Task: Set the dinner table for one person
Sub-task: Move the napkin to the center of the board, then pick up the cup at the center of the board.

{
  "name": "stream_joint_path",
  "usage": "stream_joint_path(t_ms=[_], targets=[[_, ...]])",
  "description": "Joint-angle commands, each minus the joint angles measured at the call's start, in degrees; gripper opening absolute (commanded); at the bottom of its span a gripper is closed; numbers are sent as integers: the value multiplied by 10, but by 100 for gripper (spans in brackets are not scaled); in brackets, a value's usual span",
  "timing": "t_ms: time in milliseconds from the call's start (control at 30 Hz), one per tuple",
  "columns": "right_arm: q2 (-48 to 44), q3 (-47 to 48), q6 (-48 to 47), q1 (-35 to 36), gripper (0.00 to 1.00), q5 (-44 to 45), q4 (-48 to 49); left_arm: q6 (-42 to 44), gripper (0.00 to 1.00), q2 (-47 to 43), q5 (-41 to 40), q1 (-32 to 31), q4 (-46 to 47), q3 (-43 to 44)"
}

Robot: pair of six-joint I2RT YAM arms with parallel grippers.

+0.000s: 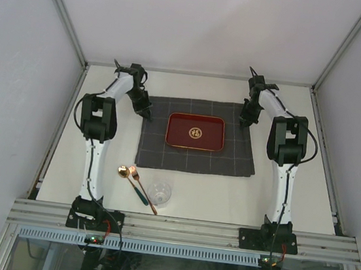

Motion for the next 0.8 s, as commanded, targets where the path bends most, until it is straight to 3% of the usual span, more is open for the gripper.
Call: stream_joint_path(t_ms=[0,100,133,233,267,300,333,467,500,767], targets=[[-14,-11,1,-2,0,17,-11,7,17,-28,-12,3,19,-9],[-20,-3,1,1,2,25,-19,11,40,-47,-17,3,30,-27],[-23,0,0,3,10,28,-22,11,50,-54,-20,3,34,-34],[-37,5,2,12,54,41,-31,20,75,-80,-22,2,49,-53],[-43,6,3,17,67,49,-33,24,81,-90,-26,1,54,-60],[-51,7,3,20,88,58,-34,26,85,-102,-32,1,59,-65],[-59,9,4,25,98,64,-37,28,86,-113,-40,0,61,-70],[-101,14,6,44,99,88,-46,35,92,-154,-49,-1,66,-83],[-115,12,8,50,99,92,-48,36,99,-162,-51,-1,66,-87],[-195,-30,13,105,99,106,-50,42,100,-262,-55,-6,105,-170]])
